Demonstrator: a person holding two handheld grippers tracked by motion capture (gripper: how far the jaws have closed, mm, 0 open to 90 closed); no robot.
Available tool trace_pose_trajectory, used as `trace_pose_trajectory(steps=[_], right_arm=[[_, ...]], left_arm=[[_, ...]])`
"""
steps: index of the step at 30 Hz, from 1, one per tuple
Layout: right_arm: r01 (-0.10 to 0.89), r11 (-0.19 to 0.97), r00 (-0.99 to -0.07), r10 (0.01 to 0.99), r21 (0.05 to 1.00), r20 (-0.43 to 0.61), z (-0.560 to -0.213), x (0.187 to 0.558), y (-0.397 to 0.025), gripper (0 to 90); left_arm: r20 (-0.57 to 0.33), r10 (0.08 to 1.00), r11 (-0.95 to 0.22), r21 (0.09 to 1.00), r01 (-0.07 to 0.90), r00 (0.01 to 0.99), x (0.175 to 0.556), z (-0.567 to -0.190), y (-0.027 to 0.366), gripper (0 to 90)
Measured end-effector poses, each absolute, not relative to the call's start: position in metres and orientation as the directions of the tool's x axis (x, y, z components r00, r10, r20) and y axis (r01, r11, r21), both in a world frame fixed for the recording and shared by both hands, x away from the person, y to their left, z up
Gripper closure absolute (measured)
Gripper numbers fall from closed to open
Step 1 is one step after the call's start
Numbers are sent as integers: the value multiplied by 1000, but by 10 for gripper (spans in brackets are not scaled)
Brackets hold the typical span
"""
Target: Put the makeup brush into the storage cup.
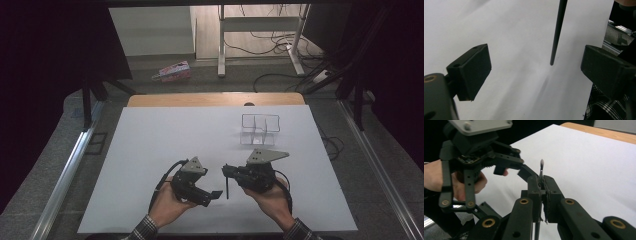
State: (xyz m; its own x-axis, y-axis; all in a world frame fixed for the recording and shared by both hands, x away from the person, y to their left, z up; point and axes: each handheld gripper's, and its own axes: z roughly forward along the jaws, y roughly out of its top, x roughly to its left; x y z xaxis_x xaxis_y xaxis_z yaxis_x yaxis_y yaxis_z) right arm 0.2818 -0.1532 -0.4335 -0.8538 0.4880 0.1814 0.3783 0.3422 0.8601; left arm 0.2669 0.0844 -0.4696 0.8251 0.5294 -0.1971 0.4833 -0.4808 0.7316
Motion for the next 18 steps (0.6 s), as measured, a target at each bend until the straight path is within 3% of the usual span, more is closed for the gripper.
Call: trace_pose_trajectory(steps=[18], right_arm=[[352,350,-851,505,868,142,-430,279,-165,849]], left_arm=[[-201,570,-442,742,504,797,260,-468,112,48]])
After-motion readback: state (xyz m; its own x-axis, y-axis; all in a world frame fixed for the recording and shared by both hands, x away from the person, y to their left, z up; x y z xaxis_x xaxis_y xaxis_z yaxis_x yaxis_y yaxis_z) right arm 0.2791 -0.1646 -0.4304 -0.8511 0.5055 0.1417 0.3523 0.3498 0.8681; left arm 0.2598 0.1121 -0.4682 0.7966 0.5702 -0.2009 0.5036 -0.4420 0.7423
